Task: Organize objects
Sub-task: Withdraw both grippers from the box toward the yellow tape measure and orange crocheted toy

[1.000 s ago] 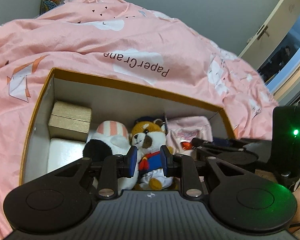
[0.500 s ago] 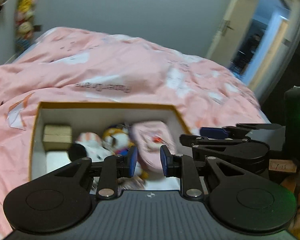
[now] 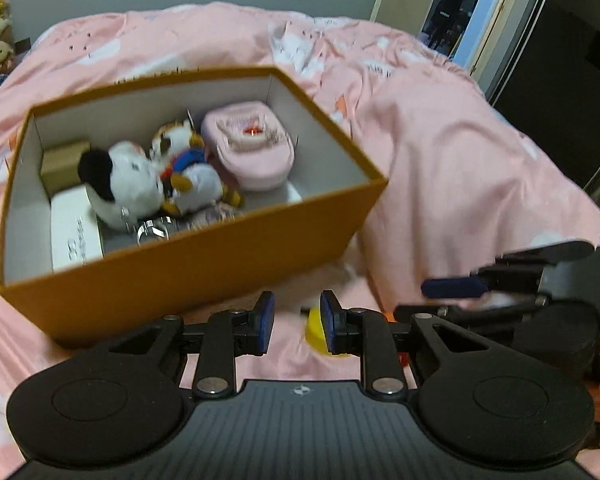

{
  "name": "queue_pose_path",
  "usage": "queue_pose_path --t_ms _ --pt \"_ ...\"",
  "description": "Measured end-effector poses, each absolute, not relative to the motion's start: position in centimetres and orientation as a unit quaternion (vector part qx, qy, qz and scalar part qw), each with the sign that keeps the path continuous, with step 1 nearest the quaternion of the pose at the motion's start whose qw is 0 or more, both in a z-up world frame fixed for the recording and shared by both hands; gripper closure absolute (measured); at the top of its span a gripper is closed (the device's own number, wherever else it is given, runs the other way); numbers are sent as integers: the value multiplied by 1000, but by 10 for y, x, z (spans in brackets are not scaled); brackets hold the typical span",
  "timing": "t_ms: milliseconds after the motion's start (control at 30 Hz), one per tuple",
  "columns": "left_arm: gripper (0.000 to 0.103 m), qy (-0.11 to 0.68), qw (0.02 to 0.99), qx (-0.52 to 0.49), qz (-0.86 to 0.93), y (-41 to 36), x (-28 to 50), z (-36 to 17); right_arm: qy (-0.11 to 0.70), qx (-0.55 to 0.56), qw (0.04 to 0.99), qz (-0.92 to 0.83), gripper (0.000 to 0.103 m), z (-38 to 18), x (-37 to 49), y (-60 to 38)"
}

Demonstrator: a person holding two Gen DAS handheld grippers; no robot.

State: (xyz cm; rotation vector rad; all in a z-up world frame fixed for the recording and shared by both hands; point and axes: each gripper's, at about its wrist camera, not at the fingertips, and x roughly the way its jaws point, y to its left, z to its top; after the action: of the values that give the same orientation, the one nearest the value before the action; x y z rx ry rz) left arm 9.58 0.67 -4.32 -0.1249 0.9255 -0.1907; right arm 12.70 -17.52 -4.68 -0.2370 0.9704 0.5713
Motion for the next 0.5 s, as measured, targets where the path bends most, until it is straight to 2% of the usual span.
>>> queue_pose_path --t_ms 167,333,500 --pt "74 457 885 -24 -85 -7 90 -56 487 -112 822 273 67 -74 127 -176" --pt "73 473 878 -8 -78 -16 87 -69 506 -96 806 291 54 -90 137 -176" --pt "67 470 879 -13 -79 -14 88 -71 518 -88 798 295 52 -97 137 -177"
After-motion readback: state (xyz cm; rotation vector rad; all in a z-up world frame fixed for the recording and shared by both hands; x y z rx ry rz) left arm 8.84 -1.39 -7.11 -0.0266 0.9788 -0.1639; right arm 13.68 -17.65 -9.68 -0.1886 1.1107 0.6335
